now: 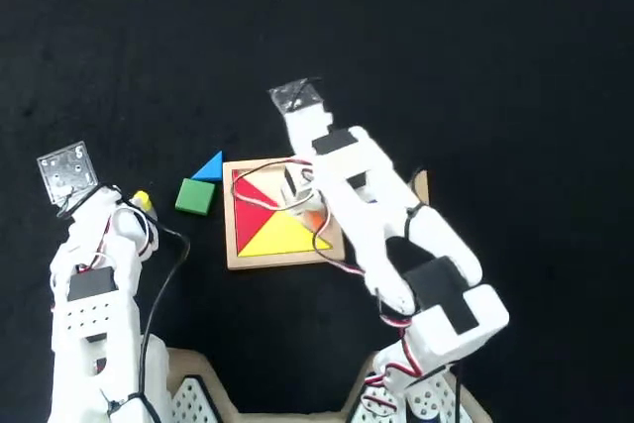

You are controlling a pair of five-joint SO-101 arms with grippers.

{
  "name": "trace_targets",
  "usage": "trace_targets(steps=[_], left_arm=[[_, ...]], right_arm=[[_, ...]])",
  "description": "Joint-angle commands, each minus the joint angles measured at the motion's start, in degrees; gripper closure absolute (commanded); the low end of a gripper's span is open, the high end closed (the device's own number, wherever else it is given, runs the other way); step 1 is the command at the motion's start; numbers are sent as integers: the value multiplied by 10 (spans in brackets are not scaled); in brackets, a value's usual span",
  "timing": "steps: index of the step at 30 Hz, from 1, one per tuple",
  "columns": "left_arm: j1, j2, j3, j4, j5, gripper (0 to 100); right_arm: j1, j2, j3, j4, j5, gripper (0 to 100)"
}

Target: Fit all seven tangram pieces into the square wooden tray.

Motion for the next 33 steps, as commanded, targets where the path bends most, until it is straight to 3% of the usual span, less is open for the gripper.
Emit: trace_targets(steps=[1, 14, 21, 33], left_arm=[[8, -10, -5, -12, 1, 848], [8, -10, -6, -12, 1, 848], [8, -10, -6, -12, 1, 848], [8, -10, -7, -12, 1, 848]], right_arm=[[19, -1, 0, -18, -5, 987], [-18, 0, 7, -2, -4, 983], [-20, -1, 18, -2, -2, 813], [-17, -57, 19, 19, 27, 825]])
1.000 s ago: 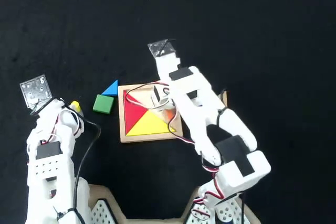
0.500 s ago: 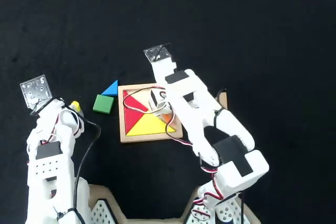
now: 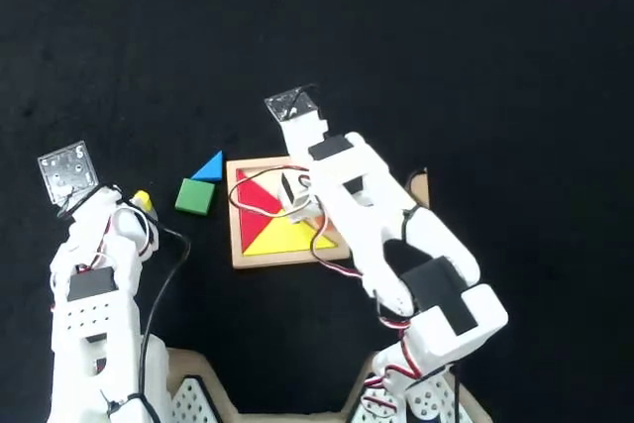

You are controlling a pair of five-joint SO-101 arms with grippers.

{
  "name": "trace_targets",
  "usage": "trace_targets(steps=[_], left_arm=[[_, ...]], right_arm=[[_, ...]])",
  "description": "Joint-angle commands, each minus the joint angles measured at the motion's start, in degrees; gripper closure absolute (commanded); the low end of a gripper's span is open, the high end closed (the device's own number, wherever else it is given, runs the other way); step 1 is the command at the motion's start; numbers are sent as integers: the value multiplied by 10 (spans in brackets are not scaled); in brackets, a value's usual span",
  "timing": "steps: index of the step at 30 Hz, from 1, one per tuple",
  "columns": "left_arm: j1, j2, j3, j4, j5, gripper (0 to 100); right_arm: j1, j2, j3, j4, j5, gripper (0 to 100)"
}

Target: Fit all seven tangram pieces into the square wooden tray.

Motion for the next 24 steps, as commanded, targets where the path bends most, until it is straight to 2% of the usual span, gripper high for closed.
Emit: trace_targets(steps=[1, 11, 15, 17, 19, 24], left_arm=[[7, -10, -7, -12, 1, 848], [7, -10, -7, -12, 1, 848], [7, -10, -7, -12, 1, 848], [7, -10, -6, -12, 1, 848], [7, -10, -6, -12, 1, 848], [7, -10, -6, -12, 1, 848]], right_arm=[[-1, -66, 1, 11, 10, 829], [26, -175, 38, 4, 10, 841], [-33, -191, 57, -3, 56, 993], [-53, -183, 60, -3, 69, 962], [-51, -162, 55, -4, 69, 982], [-9, -61, 22, -11, 73, 987]])
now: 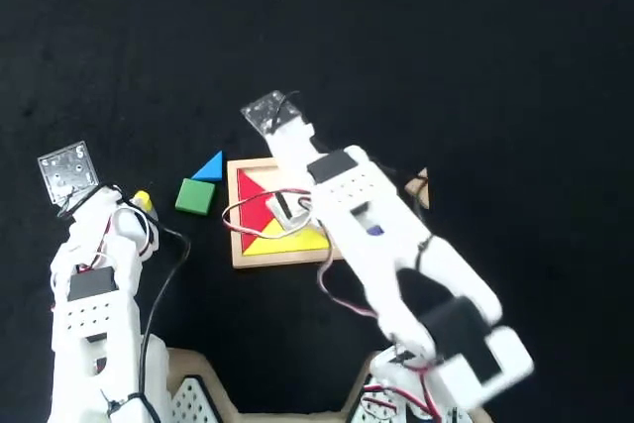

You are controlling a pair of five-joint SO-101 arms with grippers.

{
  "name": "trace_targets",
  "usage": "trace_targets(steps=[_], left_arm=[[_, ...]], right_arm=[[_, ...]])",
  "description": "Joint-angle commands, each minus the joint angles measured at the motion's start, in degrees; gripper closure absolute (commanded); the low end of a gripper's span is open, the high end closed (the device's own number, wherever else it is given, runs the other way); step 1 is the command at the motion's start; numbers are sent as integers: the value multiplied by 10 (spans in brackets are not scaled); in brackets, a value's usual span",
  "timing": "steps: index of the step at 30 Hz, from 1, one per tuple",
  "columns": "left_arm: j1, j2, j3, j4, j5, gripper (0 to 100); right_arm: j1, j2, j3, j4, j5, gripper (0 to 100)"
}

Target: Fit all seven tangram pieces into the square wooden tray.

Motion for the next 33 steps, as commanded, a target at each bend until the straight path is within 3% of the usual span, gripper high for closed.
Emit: trace_targets(steps=[1, 6, 16, 22, 25, 33], left_arm=[[7, -10, -6, -12, 1, 848], [7, -10, -6, -12, 1, 848], [8, -10, -6, -12, 1, 848], [8, -10, -6, -12, 1, 848], [16, -10, -4, -12, 1, 848], [14, -10, -4, -12, 1, 848]], right_arm=[[44, 57, -48, -12, 5, 987], [73, 95, -87, 9, 6, 987], [75, 26, -65, 12, 7, 987], [84, -15, -58, -36, 7, 987], [90, 11, -67, -71, 7, 987], [135, 136, -158, -46, 37, 988]])
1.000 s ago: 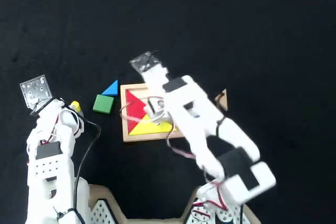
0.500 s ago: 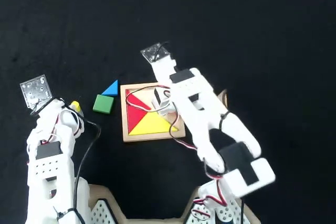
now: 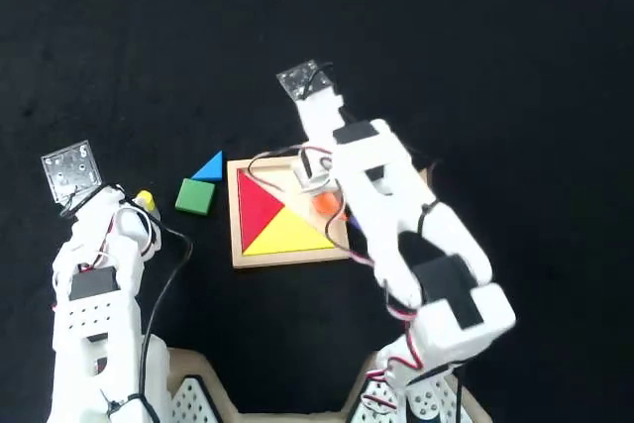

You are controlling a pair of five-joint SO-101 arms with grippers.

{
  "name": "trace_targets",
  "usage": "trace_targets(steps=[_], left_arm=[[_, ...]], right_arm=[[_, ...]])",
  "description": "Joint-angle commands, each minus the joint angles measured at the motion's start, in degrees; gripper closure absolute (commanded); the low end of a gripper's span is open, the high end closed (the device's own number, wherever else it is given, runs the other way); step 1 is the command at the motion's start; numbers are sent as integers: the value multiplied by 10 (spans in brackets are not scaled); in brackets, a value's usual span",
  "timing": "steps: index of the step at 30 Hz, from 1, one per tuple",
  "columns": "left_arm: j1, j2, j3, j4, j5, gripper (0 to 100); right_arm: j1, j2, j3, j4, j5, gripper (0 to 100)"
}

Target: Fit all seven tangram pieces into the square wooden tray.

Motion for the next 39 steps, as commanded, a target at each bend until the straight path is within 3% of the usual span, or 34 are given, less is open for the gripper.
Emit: trace_targets(steps=[1, 15, 22, 28, 39], left_arm=[[6, -10, -4, -12, 1, 848], [7, -10, -4, -12, 0, 848], [7, -10, -4, -12, 0, 848], [7, -10, -4, -12, 0, 848], [6, -10, -4, -12, 0, 848]], right_arm=[[26, 20, -58, 25, 5, 988], [22, -13, -49, 102, 5, 988], [-4, -94, 15, 26, 2, 988], [-39, -21, -7, 3, 2, 988], [-33, 54, -78, 117, 6, 988]])
